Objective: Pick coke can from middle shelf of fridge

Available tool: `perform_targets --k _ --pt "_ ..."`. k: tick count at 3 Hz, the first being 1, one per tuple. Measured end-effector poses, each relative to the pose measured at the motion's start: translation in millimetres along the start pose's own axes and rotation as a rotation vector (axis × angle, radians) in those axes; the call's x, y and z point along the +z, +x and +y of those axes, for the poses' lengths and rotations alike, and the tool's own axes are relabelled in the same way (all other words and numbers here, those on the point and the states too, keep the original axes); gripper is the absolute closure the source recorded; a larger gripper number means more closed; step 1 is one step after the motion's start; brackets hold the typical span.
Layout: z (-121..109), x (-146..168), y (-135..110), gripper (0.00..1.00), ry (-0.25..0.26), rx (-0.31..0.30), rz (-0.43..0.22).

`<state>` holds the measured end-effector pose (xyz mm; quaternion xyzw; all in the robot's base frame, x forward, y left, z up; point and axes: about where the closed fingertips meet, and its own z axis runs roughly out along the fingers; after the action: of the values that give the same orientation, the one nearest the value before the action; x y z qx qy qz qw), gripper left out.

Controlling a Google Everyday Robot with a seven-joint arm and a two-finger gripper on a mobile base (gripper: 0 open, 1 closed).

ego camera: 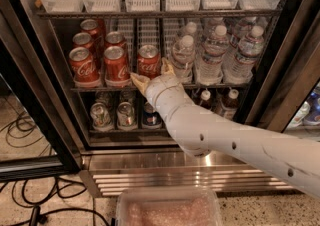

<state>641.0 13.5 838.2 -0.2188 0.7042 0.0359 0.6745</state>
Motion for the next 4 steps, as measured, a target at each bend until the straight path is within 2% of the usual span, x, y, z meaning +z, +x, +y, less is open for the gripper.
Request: perform_targets --k 3,4 --pt "6.5 13.3 -4.5 0.39 0.011 0.035 -0.018" --pt "8.6 15.7 -7.3 0.58 0.000 0.051 -0.026"
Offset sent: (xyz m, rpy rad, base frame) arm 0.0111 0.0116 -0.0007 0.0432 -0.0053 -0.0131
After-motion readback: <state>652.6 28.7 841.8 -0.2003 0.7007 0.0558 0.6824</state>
